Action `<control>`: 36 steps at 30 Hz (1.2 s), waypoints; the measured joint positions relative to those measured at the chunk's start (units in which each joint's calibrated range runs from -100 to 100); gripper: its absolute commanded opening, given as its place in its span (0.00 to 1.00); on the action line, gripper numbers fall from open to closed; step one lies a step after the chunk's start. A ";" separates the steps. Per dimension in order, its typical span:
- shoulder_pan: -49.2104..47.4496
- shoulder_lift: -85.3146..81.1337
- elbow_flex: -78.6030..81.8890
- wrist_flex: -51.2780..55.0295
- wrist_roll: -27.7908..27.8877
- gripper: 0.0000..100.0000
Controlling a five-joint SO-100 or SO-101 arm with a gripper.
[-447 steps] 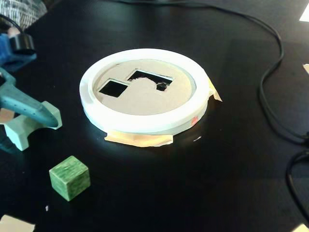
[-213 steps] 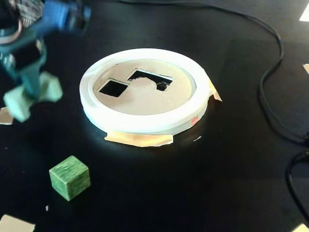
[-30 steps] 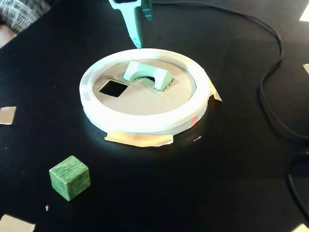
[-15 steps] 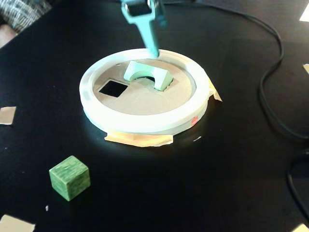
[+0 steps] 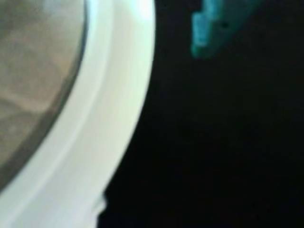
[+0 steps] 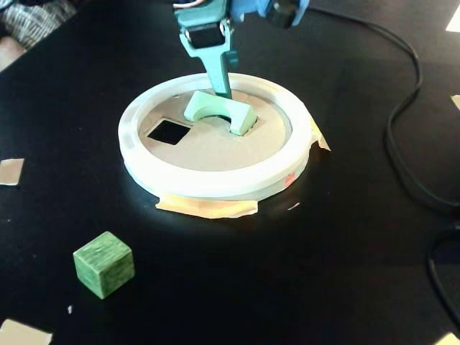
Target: Pick up the U shape block and drop it in corresponding U shaped hole
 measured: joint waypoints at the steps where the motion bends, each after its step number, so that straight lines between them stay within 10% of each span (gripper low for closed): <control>1: 0.20 0.09 -0.29 -0.10 0.15 0.82; 36: -1.90 -8.38 -2.15 18.33 0.34 0.81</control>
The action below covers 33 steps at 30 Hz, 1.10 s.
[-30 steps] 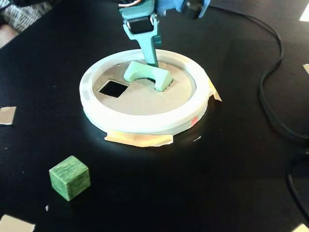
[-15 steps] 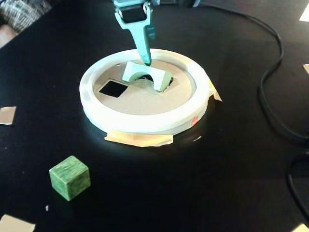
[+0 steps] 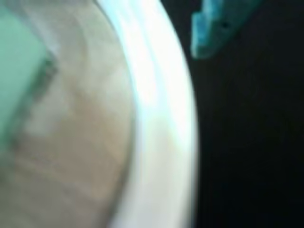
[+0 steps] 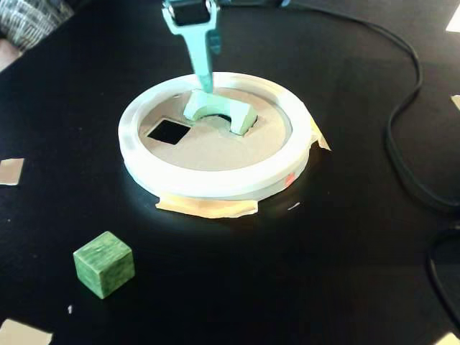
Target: Pick up the U shape block and drop it in corresponding U shaped hole
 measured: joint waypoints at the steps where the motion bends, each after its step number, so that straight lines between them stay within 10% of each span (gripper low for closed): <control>1: 0.10 -0.36 0.00 -0.10 0.20 0.81; 33: -1.50 8.11 0.10 -15.13 0.20 0.82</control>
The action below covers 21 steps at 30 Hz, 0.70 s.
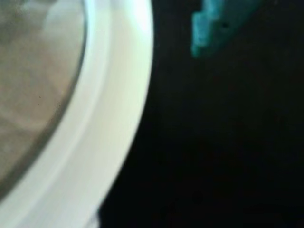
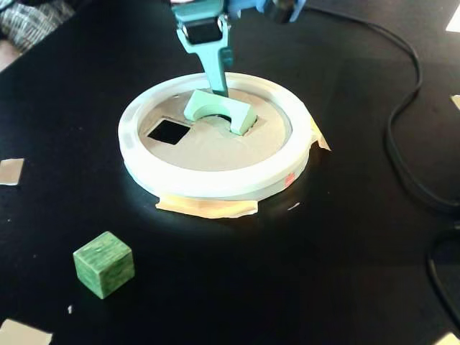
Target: Pick up the U shape block and drop it in corresponding U shaped hole
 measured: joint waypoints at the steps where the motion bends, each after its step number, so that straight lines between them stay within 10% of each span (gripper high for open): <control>1: 0.10 0.00 0.00 0.00 0.05 0.82; 9: 0.80 0.00 0.00 0.00 0.15 0.99; 21: 0.90 -0.09 -1.66 6.69 0.20 0.99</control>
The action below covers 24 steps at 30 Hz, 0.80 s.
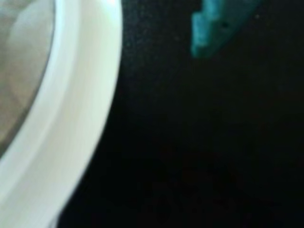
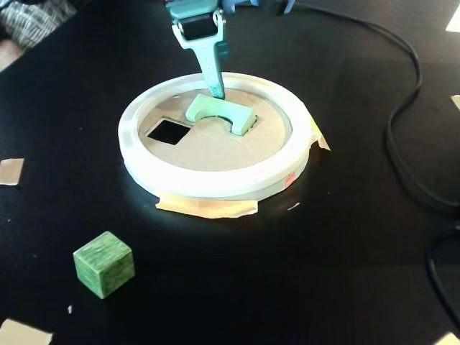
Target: Pick up the U shape block and drop it in corresponding U shaped hole
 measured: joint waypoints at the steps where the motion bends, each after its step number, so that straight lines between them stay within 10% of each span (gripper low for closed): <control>1: 0.00 -0.36 -0.49 0.39 0.00 0.99; 16: 2.80 -8.83 -2.93 10.57 2.59 0.99; 24: 15.68 -15.16 -2.93 15.23 19.83 0.99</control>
